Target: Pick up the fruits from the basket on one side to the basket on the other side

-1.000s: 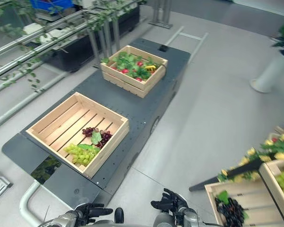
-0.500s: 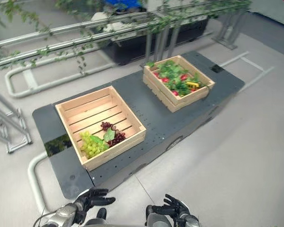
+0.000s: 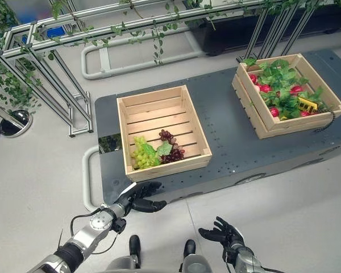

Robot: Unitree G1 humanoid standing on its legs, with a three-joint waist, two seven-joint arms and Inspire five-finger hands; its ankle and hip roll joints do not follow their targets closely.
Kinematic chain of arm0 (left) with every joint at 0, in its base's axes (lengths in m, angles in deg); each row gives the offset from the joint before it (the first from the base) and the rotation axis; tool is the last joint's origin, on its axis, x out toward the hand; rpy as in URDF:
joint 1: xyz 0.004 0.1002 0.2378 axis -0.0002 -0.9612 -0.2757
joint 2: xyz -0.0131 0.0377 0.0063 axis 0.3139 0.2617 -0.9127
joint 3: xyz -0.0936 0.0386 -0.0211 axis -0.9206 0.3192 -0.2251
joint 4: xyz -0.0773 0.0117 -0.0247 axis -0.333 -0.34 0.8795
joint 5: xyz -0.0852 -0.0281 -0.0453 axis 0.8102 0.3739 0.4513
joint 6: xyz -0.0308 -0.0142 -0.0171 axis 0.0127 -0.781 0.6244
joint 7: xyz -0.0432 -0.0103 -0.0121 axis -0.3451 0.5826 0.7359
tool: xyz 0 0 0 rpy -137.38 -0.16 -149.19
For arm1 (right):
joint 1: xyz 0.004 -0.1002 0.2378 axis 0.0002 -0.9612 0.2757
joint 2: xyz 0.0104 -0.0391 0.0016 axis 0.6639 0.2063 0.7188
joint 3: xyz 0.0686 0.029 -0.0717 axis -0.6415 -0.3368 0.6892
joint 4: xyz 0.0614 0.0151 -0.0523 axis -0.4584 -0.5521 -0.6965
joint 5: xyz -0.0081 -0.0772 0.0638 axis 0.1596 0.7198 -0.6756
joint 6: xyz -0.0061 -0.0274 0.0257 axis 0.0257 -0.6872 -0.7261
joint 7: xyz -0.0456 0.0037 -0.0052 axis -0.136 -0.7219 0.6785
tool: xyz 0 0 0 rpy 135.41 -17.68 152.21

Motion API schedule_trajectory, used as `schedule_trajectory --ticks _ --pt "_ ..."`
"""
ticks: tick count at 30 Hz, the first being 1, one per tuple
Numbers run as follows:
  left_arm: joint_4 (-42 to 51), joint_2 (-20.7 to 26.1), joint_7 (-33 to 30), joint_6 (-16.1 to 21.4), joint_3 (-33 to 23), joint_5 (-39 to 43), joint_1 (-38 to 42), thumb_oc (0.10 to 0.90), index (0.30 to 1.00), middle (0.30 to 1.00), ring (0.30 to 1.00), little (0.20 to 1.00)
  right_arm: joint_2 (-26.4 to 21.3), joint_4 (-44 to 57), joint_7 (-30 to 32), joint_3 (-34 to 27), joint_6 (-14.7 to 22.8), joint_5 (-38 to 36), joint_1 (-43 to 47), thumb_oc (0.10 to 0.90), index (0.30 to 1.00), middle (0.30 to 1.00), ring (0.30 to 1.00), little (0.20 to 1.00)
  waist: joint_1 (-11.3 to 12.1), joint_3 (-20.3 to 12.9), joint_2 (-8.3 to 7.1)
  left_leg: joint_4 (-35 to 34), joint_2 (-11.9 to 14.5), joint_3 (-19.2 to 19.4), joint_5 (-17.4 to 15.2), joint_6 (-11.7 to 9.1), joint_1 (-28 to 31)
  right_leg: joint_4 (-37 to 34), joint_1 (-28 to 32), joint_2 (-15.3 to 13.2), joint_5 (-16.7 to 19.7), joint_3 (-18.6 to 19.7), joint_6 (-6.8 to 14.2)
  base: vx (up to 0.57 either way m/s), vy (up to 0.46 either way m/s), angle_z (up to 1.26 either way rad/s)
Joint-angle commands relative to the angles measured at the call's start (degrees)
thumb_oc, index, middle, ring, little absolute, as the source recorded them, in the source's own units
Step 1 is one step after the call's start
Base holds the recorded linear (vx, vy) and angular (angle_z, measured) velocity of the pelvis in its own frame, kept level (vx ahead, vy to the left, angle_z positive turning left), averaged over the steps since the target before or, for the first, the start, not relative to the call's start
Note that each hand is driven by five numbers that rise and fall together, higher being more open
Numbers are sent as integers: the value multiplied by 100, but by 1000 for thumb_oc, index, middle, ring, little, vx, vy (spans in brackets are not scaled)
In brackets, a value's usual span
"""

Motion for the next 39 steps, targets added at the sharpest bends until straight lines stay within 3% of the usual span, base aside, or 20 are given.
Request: schedule_trajectory --ticks 1,5,7,10,13,14,17,18,19,22,26,33,34,39 --pt "792 318 -12 767 -307 341 335 800 900 900 900 900 121 -94 -83 -88 344 -126 -325 800 900 900 900 900 128 -369 -283 46 -118 -21 -26 160 61 -321 -219 -517 837 486 232 100 148 8" --pt "1228 420 -606 1323 -666 199 246 800 900 900 900 900 224 -119 -94 -117 351 -32 -392 800 900 900 900 900 195 -487 -350 14 -248 -57 -182 294 224 -282 -179 -612 870 601 360 105 208 -11" --pt "1370 443 -734 1368 -799 100 233 800 900 900 900 900 275 -138 -73 -133 358 -49 -406 800 900 900 900 900 239 -505 -386 23 -294 -42 -237 356 262 -132 -201 -647 822 618 399 56 200 -13" --pt "1478 471 -1208 1546 -850 -308 260 800 900 900 900 900 391 -142 -8 -118 399 -222 -431 800 900 900 900 900 301 -464 -398 77 -395 -80 -303 524 289 831 -460 -706 639 719 368 19 186 -12" --pt "1383 482 -1568 1633 -818 -583 353 800 900 900 900 900 452 -183 14 -135 363 -293 -432 800 900 900 900 900 277 -315 -418 225 -502 -97 -451 646 370 1837 -890 -737 854 889 371 29 92 -6" --pt "1373 491 -1665 1631 -811 -664 363 800 900 900 900 900 463 -200 3 -135 354 -277 -435 800 900 900 900 900 275 -299 -426 251 -509 -94 -475 650 384 1833 -905 -744 876 890 376 67 -12 -13" --pt "1358 545 -2170 1448 -811 -934 496 800 900 900 900 900 504 -338 -56 -101 330 -259 -381 800 900 900 900 900 258 -285 -495 372 -483 -62 -543 591 403 974 -747 -741 969 932 398 112 -198 2" --pt "1330 581 -2373 1422 -844 -1038 565 800 900 900 900 900 498 -365 -99 -97 354 -325 -378 800 900 900 900 900 217 -307 -541 435 -491 -119 -621 573 365 409 -733 -729 1144 1129 422 84 -209 14" --pt "1326 618 -2419 1422 -869 -1060 585 800 900 900 900 900 491 -360 -128 -99 347 -340 -385 800 900 900 900 900 199 -310 -561 470 -496 -142 -669 577 360 284 -757 -723 1215 1220 432 103 -297 26" --pt "1208 735 -2875 1323 -966 -1408 598 800 900 900 900 900 466 -218 -145 8 179 -366 -410 800 900 900 900 900 138 -326 -585 538 -322 -190 -634 538 342 169 -703 -508 1064 1395 420 129 -330 39" --pt "987 861 -3423 1173 -971 -1825 706 800 900 900 900 900 430 -119 -183 125 124 -103 -483 800 900 900 900 900 80 -356 -559 366 -99 -121 -490 416 406 0 -525 -375 931 1237 295 138 -197 51" --pt "456 1323 -4634 523 -397 -3112 1510 800 900 900 900 900 146 37 -241 432 188 -278 -226 800 900 900 900 900 -78 -82 -458 230 35 -148 -304 262 105 6 -808 -300 877 1160 233 -18 -22 2" --pt "401 1461 -4694 274 -197 -3257 1725 800 900 900 900 900 98 83 -237 483 201 -355 -186 800 900 900 900 900 -122 -9 -442 226 43 -125 -293 240 61 61 -888 -295 854 1165 233 -56 44 0" --pt "-39 1752 -5024 -75 311 -3642 2548 800 900 900 900 900 -73 190 -329 603 271 -418 7 800 900 900 900 900 -309 334 -371 327 31 -53 -276 217 -182 513 -1329 -266 725 1263 211 -74 55 -6"
